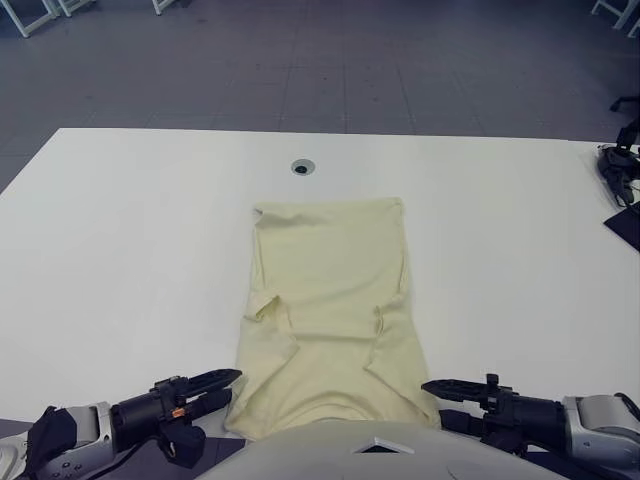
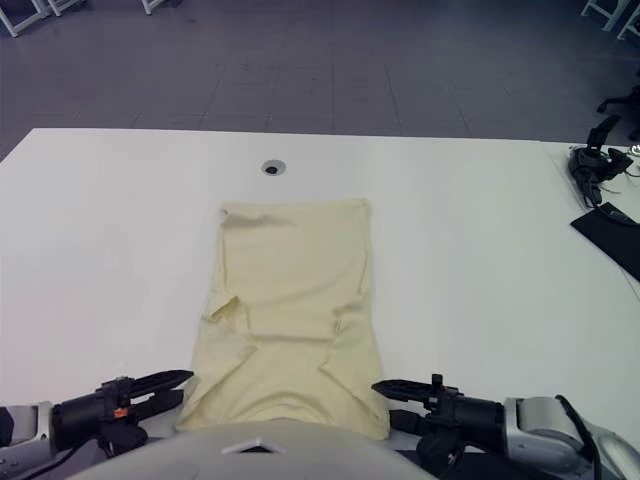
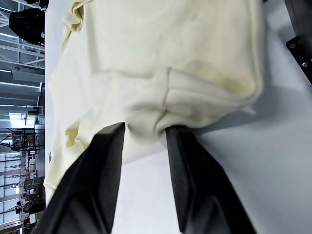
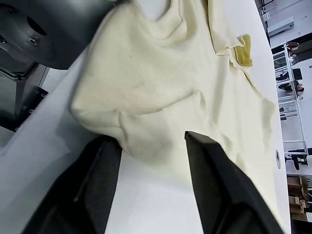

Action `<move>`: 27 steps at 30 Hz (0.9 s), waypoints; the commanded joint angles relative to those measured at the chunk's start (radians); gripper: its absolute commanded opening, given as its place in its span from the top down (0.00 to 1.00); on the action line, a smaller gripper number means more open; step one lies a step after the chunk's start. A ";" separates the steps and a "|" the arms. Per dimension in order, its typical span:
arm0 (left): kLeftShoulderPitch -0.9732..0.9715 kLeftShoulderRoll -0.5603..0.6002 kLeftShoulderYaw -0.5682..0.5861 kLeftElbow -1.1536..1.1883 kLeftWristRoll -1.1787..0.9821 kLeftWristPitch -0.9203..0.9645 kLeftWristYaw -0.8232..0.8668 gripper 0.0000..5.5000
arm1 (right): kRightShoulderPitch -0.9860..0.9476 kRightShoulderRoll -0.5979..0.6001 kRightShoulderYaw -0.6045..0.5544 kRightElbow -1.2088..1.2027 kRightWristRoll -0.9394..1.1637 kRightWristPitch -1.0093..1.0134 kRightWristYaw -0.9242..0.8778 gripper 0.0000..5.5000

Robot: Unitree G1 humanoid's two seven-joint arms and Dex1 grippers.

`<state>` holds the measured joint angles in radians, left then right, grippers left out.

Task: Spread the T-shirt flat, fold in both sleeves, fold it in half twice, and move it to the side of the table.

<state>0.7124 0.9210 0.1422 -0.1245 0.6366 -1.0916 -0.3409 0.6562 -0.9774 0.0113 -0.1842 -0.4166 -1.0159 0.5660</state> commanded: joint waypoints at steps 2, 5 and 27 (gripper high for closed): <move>0.008 0.006 -0.014 0.002 0.023 0.006 -0.004 0.91 | 0.004 -0.028 0.026 -0.007 -0.018 0.039 0.033 0.77; 0.011 0.004 -0.023 0.006 0.015 0.016 -0.005 1.00 | 0.003 -0.036 0.040 -0.014 -0.004 0.055 0.041 0.86; 0.332 0.149 0.359 -0.497 -1.145 0.897 -0.635 1.00 | 0.096 -0.234 -0.241 -0.363 1.336 0.880 0.568 1.00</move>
<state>0.9980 1.0478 0.3453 -0.5488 -0.4052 -0.2810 -0.8901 0.7287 -1.1936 -0.1117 -0.4857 0.7767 -0.2223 1.0655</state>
